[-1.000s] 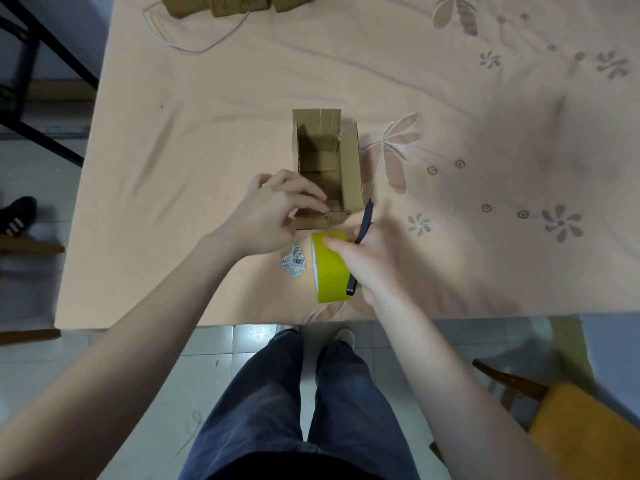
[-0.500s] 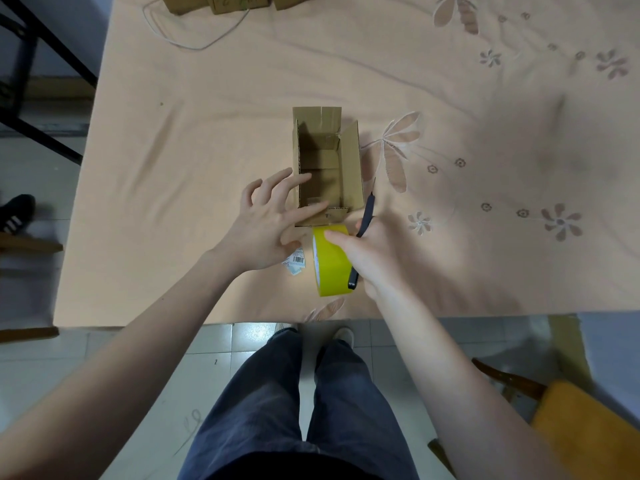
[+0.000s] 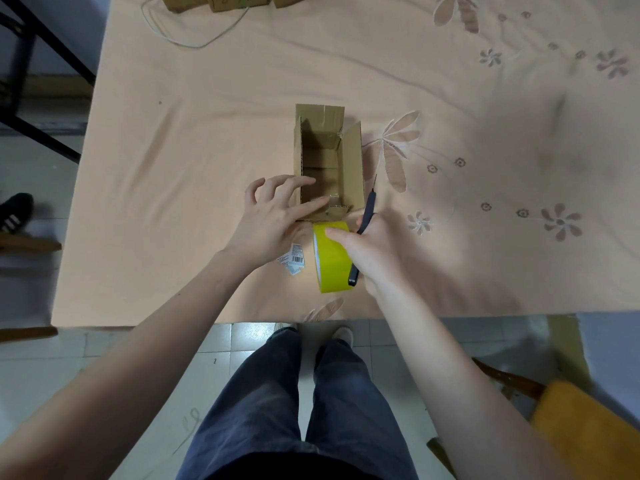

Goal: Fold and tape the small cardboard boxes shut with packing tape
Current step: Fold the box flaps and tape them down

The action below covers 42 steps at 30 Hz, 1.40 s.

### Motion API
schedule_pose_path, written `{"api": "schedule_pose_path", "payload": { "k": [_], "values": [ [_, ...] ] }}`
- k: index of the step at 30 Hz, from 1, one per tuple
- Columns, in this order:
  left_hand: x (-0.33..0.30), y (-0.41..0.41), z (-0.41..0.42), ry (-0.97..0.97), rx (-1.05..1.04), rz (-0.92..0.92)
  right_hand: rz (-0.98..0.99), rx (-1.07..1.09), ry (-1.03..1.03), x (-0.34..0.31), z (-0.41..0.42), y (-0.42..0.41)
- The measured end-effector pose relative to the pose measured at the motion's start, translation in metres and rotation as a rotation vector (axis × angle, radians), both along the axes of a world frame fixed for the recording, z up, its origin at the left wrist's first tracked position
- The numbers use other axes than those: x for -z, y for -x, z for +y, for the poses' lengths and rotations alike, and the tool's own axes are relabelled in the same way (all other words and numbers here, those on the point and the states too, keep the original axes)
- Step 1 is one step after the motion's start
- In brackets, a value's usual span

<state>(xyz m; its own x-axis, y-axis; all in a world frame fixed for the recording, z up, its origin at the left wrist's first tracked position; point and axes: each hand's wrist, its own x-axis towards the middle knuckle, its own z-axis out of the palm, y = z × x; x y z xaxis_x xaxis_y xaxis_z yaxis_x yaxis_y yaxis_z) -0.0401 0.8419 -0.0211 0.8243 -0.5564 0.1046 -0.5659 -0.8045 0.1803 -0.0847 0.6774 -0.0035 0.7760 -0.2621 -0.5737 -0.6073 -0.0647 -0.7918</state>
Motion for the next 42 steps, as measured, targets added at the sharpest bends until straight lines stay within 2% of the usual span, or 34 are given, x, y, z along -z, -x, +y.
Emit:
{"api": "schedule_pose_path", "payload": {
  "k": [12,17,23,26,31,42],
  "values": [
    [-0.003,-0.006,-0.005,0.107,-0.116,0.032,0.011,-0.018,0.028,0.000,-0.003,-0.004],
    [-0.006,-0.019,-0.004,0.176,0.000,0.162,0.034,0.004,-0.004,0.001,-0.005,-0.004],
    [-0.008,-0.035,-0.008,0.074,0.130,0.274,0.011,0.009,-0.033,0.000,-0.007,-0.005],
    [-0.010,-0.039,-0.013,0.089,0.172,0.350,0.012,0.024,-0.037,0.000,-0.007,-0.006],
    [-0.007,-0.040,-0.016,0.165,0.119,0.489,0.013,0.024,-0.031,-0.001,-0.007,-0.007],
    [-0.001,-0.034,-0.015,0.306,0.026,0.517,0.031,0.021,0.014,-0.001,-0.006,-0.012]
  ]
}}
